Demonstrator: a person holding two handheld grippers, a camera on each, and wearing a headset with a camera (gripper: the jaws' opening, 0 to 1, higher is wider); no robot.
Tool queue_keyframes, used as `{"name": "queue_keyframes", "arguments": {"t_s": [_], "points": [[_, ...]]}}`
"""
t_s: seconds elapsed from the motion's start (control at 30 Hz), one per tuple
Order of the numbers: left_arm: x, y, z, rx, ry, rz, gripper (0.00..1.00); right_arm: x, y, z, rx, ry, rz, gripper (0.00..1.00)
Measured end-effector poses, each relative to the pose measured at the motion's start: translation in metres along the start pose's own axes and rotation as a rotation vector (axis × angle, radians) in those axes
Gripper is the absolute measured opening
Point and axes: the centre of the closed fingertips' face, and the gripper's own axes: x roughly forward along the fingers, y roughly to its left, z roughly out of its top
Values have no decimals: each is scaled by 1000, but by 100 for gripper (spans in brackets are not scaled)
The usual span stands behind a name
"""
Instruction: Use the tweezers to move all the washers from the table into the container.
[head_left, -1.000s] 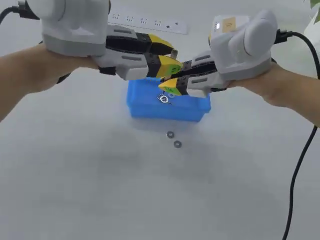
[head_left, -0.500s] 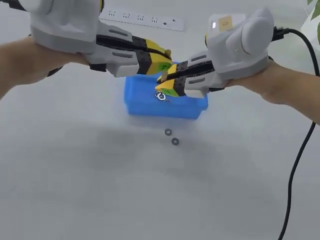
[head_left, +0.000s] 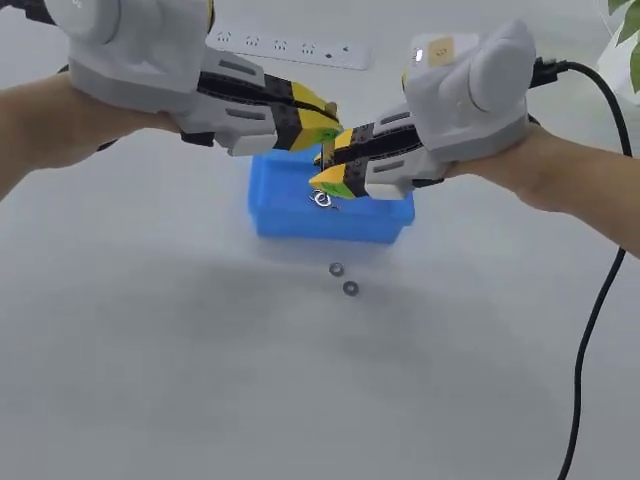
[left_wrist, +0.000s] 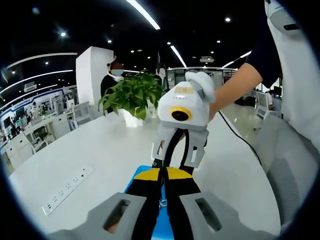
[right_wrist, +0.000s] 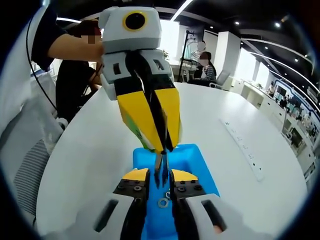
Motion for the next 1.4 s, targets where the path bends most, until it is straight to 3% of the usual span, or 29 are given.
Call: {"name": "queue_keyframes", "arguments": {"t_s": [0.17, 0.4, 0.57, 0.77, 0.97, 1.23, 1.4], "points": [[0, 1, 7, -18, 4, 8, 5, -3, 3, 0, 17, -9, 11, 25], [-2, -6, 18, 23, 3, -1, 5, -24, 8, -7, 45, -26, 8, 40], [2, -15, 25, 43, 10, -13, 5, -46, 10, -16, 80, -52, -47, 51], [3, -24, 34, 54, 7, -12, 5, -70, 19, -35, 116, -38, -106, 67], [3, -37, 45, 77, -12, 1, 5, -87, 34, -42, 148, -57, -134, 75], [10, -70, 51, 98, -17, -24, 5, -102, 47, -53, 173, -57, -171, 81], [16, -84, 44, 100, -26, -12, 5, -111, 59, -65, 165, -23, -180, 88]]}}
